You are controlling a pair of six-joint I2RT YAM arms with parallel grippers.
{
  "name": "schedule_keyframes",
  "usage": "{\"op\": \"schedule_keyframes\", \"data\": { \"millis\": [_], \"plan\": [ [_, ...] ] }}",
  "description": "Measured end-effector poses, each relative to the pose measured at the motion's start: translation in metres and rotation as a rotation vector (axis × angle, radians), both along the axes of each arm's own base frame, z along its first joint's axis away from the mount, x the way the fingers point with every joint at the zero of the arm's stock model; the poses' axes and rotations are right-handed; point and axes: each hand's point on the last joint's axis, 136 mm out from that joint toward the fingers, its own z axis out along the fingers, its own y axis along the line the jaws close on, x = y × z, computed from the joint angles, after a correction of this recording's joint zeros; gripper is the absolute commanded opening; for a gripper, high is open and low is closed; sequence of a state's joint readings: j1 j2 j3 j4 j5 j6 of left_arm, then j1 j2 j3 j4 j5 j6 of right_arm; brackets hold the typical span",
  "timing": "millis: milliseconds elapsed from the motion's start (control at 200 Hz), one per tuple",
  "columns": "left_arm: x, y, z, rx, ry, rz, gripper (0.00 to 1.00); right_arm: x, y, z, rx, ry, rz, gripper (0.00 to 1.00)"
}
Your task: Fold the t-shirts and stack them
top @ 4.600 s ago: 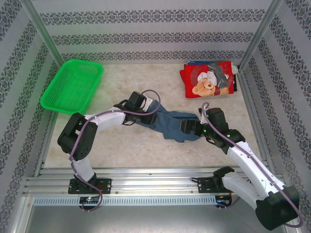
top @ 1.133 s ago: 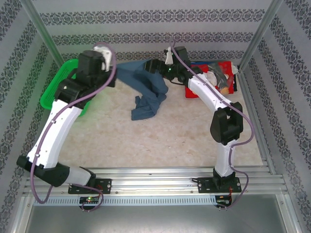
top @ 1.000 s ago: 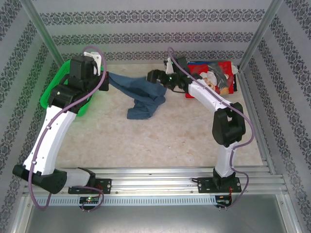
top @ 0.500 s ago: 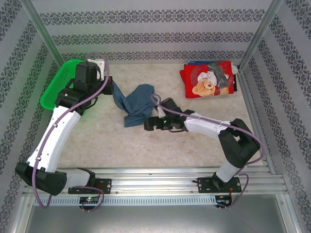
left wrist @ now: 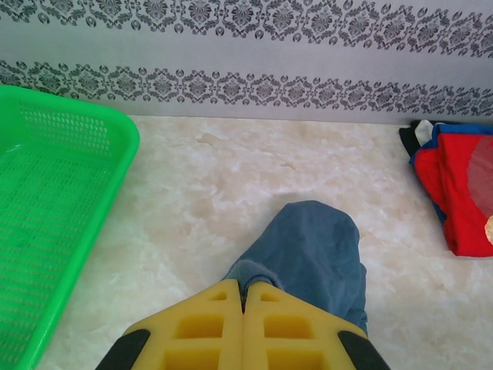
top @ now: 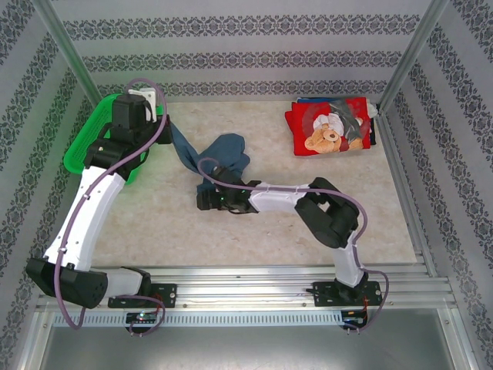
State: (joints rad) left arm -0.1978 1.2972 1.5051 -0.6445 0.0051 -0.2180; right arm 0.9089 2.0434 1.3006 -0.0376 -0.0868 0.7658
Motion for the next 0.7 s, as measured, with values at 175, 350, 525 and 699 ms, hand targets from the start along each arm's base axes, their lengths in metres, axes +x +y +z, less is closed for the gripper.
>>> {"op": "schedule_keyframes", "data": {
  "millis": [175, 350, 525, 699],
  "plan": [
    [0.0, 0.0, 0.001, -0.01, -0.002, -0.009, 0.0, 0.01, 0.018, -0.003, -0.023, -0.026, -0.026, 0.76],
    [0.002, 0.004, -0.004, -0.016, 0.003, -0.002, 0.0, 0.024, 0.028, -0.002, -0.1, -0.063, -0.063, 0.72],
    [0.002, 0.01, -0.01, -0.024, 0.008, 0.005, 0.0, 0.04, 0.027, -0.011, -0.215, -0.093, -0.079, 0.51],
    [-0.002, 0.022, -0.011, -0.03, 0.006, 0.031, 0.0, 0.047, 0.012, -0.021, -0.308, -0.111, -0.091, 0.14]
  ]
}}
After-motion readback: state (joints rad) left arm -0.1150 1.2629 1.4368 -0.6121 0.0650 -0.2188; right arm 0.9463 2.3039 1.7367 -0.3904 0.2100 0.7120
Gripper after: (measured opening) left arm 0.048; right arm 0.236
